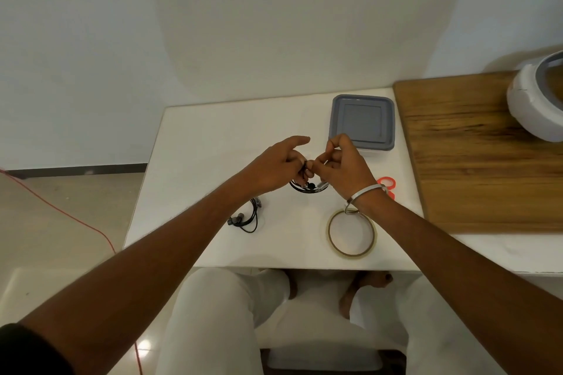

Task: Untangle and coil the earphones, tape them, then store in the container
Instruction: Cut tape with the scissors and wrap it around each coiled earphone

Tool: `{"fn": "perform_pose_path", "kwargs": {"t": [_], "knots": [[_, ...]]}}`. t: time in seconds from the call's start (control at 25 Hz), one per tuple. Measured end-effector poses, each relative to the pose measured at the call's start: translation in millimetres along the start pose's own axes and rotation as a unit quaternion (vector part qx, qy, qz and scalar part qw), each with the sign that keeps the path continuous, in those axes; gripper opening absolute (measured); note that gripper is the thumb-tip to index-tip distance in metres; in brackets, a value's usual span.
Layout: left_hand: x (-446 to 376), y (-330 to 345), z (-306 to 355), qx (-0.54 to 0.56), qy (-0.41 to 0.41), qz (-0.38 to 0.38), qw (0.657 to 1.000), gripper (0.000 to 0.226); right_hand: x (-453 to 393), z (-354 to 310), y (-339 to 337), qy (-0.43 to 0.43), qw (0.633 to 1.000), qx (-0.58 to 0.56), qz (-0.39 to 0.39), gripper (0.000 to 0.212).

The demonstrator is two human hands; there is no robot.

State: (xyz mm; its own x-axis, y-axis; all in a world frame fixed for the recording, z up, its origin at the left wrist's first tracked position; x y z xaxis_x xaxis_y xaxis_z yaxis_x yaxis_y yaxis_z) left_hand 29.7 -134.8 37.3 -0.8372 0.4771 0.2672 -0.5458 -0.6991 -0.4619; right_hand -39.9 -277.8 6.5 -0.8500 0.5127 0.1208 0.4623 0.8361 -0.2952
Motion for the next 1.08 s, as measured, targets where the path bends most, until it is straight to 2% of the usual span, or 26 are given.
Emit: {"fn": "perform_pose_path", "kwargs": {"t": [0.16,0.28,0.44,0.64,0.8,0.96,1.08], "knots": [[-1,0,1,0.026,-0.02,0.017,0.999,0.041,0,-1,1,-0.023,1.0,-0.015,0.007,0.028],[-1,-2,4,0.046,-0.037,-0.007,0.998,0.046,0,1,0,-0.029,0.999,-0.02,0.018,0.028],[3,-3,4,0.026,-0.01,-0.013,1.0,0.044,1,2,0,-0.034,0.999,-0.025,0.02,0.026],[2,-3,2,0.052,-0.017,0.01,0.998,0.038,0,2,-1,-0.047,0.998,-0.028,0.009,0.024],[2,-3,5,0.06,-0.054,0.032,0.996,0.032,1,0,-2,-0.097,0.995,-0.013,0.007,0.017],[4,-5,10,0.105,-0.114,0.025,0.988,0.029,3,-1,-1,-0.117,0.993,-0.006,0.002,0.017],[3,-7,11,0.105,-0.117,0.009,0.988,0.013,5,2,-1,-0.119,0.993,-0.01,0.002,0.016]]}}
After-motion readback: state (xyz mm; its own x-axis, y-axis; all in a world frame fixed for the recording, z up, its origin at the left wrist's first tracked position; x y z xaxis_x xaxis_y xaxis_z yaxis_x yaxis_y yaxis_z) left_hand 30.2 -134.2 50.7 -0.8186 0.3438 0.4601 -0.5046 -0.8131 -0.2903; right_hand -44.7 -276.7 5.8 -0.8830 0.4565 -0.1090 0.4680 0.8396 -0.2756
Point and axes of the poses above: each hand's wrist, its own x-axis away from the middle knuckle, its own y-axis out of the palm, z = x × y, the point moved 1 cm from there along -x, towards the middle knuckle, and after that the axes turned 14 degrees about z, right-handed, at the moved point
